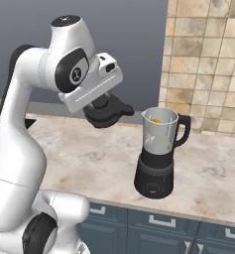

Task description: Grab the lime and lemon from the fridge, place them in the blender, close the lid, and turn on the blender to create a marinade.

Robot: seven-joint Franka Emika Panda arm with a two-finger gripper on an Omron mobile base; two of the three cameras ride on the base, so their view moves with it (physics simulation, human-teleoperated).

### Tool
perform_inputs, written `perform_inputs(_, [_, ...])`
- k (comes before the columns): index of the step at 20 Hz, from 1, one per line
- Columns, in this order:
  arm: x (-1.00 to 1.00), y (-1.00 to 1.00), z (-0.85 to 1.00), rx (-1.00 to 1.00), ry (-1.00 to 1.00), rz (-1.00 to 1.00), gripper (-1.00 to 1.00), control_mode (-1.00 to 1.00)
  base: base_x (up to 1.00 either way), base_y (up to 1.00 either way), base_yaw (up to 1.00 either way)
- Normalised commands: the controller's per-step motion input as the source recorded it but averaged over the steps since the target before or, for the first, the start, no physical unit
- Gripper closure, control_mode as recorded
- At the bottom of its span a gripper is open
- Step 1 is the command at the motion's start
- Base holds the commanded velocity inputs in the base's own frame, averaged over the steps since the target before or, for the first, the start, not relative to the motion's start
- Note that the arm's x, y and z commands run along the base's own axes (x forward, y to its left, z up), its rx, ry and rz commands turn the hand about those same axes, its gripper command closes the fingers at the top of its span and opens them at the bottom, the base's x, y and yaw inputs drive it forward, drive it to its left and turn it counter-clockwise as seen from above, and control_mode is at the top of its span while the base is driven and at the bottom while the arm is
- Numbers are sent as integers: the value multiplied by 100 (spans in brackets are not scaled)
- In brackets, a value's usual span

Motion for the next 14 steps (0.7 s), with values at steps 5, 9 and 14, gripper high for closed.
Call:
perform_inputs(5, [2,-58,43,0,0,0,100,-100,0,0,0])
perform_inputs(9, [6,-51,12,0,0,0,100,-100,0,0,0])
perform_inputs(14, [7,-38,0,1,0,0,100,-100,0,0,0])
